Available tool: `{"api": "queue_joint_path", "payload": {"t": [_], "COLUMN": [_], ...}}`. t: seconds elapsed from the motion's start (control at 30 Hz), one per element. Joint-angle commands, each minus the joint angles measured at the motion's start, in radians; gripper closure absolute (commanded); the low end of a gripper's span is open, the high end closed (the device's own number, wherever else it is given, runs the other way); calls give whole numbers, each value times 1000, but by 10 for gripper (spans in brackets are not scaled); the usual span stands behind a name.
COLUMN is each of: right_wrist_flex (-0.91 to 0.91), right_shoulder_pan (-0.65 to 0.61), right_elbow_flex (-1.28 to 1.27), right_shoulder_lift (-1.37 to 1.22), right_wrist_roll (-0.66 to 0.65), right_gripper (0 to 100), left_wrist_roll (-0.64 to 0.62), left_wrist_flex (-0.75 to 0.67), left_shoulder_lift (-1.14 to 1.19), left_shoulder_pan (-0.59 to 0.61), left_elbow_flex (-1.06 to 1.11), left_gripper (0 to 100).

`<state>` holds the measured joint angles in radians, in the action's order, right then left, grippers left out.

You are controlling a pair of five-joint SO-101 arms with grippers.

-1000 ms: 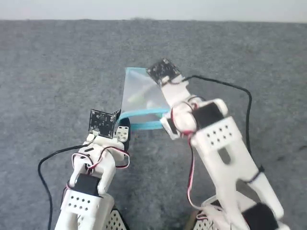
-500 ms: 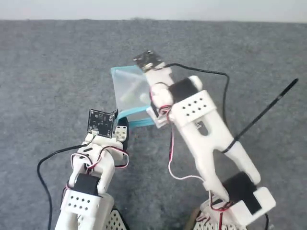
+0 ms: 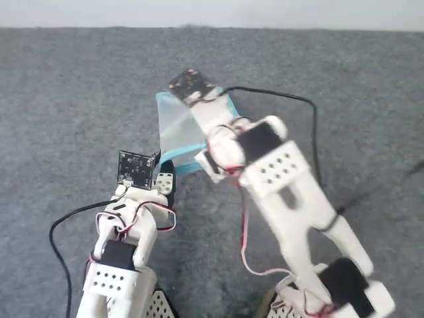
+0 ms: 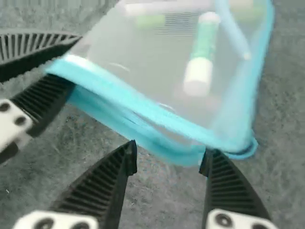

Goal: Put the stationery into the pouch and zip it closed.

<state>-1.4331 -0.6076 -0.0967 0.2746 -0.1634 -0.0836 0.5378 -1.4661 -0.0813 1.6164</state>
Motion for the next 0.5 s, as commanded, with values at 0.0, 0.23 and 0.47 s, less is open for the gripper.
{"api": "queue_joint_path", "payload": {"t": [0.0,0.23,0.47], "right_wrist_flex": [81,193,228], "right_shoulder_pan": [114,248,200], "right_elbow_flex": [-80,-209,-54], "right_shoulder_lift": [122,101,-200], "right_wrist_roll": [5,138,229], "right_gripper": [786,786,786], "left_wrist_roll": [-14,-8,-5], "left_wrist_flex": [-35,-29,-29], "left_shoulder_lift": [-9,-9,-9], "left_shoulder_pan": [84,106,106], "left_elbow_flex": [-42,-45,-41], "left_gripper": [989,989,989]}}
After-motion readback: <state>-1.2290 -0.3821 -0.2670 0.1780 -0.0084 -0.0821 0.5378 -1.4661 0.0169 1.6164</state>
